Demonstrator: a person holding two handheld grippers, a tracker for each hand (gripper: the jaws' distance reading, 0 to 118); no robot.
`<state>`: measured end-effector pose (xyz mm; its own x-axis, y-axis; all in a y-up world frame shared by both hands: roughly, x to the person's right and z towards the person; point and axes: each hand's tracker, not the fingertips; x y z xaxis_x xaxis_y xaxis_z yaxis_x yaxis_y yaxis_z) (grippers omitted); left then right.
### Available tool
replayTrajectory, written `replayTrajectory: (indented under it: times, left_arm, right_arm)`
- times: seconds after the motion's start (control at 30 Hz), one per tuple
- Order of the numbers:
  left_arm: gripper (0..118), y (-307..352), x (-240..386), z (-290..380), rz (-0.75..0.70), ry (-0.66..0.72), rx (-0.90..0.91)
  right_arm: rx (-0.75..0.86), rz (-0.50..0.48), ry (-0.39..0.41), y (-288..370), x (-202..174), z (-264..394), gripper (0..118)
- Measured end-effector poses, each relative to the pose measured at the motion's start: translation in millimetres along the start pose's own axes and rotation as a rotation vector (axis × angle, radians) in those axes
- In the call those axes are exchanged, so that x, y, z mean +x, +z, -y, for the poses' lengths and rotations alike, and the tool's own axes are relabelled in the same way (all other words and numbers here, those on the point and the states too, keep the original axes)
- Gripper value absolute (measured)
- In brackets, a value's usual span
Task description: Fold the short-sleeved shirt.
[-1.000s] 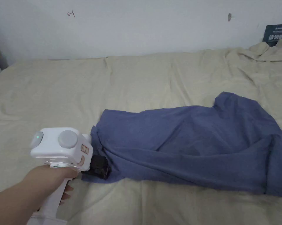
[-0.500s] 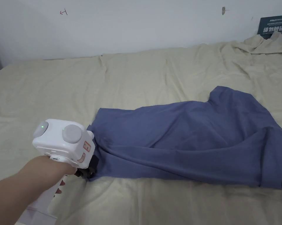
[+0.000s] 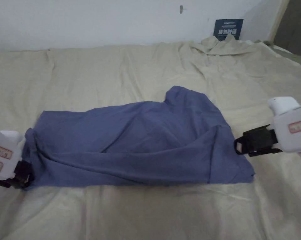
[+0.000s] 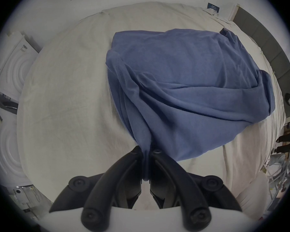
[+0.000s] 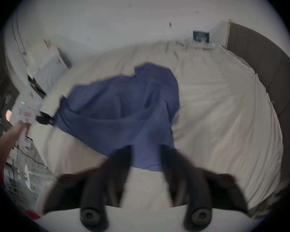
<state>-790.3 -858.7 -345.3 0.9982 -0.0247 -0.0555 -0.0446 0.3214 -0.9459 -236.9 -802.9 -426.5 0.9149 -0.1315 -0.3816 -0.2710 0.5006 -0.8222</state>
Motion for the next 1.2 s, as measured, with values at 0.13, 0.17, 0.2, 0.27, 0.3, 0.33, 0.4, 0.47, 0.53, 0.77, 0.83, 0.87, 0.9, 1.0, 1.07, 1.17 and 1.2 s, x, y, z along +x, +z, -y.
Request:
replayTrajectory:
  times: [0.13,0.17,0.2,0.27,0.3,0.33,0.4,0.47,0.53,0.77,0.83,0.87,0.9,1.0,1.07,1.17,1.2]
  left_arm:
    - [7,0,1,0,0.003,0.007,-0.003]
    - [7,0,2,1,0.003,0.004,-0.006]
    - [7,-1,2,0,0.003,0.002,-0.008]
    - [7,-1,3,1,0.003,-0.001,-0.011]
    - [7,-2,3,1,0.004,0.000,-0.013]
    - [7,-3,1,1,0.004,0.001,-0.015]
    - [7,-6,1,1,0.006,0.003,-0.022]
    - [7,-10,1,2,0.009,0.004,-0.032]
    - [7,-14,2,3,0.008,0.000,-0.038]
    - [7,-21,2,6,0.010,0.012,-0.043]
    - [7,-21,2,6,0.011,0.013,-0.039]
    - [7,-19,1,7,0.012,0.013,-0.038]
    - [7,-18,1,7,0.013,0.015,-0.036]
    - [7,-13,-2,9,0.020,0.019,-0.024]
    - [7,-8,-4,10,0.026,0.024,-0.015]
    - [7,4,-5,14,0.035,0.020,0.047]
    - [7,7,-5,15,0.039,0.020,0.061]
  right_arm:
    - [-0.213,0.055,-0.030,-49,5,-19,92]
    - [-0.250,0.095,-0.027,-60,5,-20,92]
    - [-0.269,0.129,-0.013,-70,5,-21,92]
    - [-0.299,0.231,0.023,-89,8,-19,92]
    - [-0.317,0.258,0.045,-96,7,-19,92]
    - [-0.338,0.271,0.073,-104,5,-18,92]
    - [-0.364,0.281,0.089,-115,4,-12,92]
    - [-0.362,0.276,0.084,-123,1,-11,93]
    - [-0.370,0.290,0.099,-124,2,-12,94]
    - [-0.363,0.221,0.111,-119,-14,-12,41]
    - [-0.354,0.320,0.215,-122,-27,-6,32]
    - [-0.354,0.307,0.235,-124,-30,-3,29]
    - [-0.351,0.303,0.219,-123,-31,-2,27]
    - [-0.319,0.210,0.134,-113,-20,-6,13]
    - [-0.289,0.202,0.090,-102,-10,-7,13]
    - [-0.252,0.125,0.015,-84,4,-6,12]
    - [-0.242,0.117,-0.009,-79,8,-6,12]
